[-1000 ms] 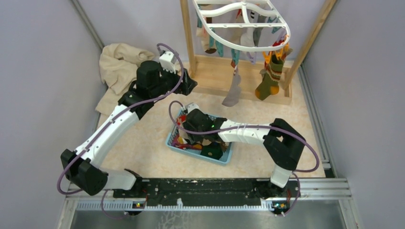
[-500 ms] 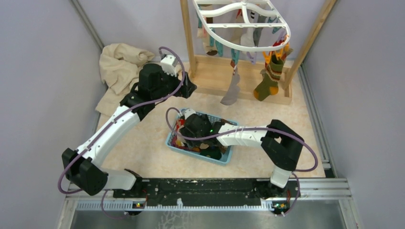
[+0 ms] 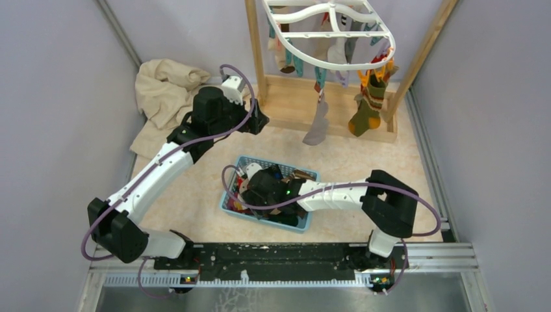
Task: Remove the socks clipped to the hanger
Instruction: Adjust the sock in the bin.
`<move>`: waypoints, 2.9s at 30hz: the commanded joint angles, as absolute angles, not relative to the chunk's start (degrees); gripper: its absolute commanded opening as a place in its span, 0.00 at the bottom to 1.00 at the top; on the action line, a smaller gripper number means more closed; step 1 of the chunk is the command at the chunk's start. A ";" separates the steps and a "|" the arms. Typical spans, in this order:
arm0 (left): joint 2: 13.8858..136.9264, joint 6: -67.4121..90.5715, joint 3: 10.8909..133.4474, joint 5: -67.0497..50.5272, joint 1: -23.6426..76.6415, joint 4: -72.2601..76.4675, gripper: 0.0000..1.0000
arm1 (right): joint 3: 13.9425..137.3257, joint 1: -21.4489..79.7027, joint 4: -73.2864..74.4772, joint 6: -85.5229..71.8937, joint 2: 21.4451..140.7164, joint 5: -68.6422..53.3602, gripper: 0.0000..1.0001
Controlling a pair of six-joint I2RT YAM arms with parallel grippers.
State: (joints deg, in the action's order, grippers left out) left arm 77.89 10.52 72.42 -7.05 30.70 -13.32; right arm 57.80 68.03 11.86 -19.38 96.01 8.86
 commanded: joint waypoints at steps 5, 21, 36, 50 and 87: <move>77.76 9.28 73.90 -6.35 31.36 -12.96 0.87 | 57.36 69.43 17.65 -21.51 93.63 11.68 0.69; 76.80 9.94 74.79 -7.94 31.50 -11.63 0.88 | 53.54 69.43 16.32 -21.47 68.96 22.53 0.75; 76.35 9.39 77.26 -8.59 31.58 -12.19 0.89 | 54.45 69.43 16.61 -19.87 58.35 24.51 0.80; 77.09 8.17 78.19 -10.16 31.64 -12.85 0.99 | 57.60 69.43 17.44 -19.25 58.84 26.56 0.83; 87.06 14.11 93.34 -10.52 39.56 -2.05 0.99 | 49.75 64.27 27.28 -40.15 57.72 42.06 0.74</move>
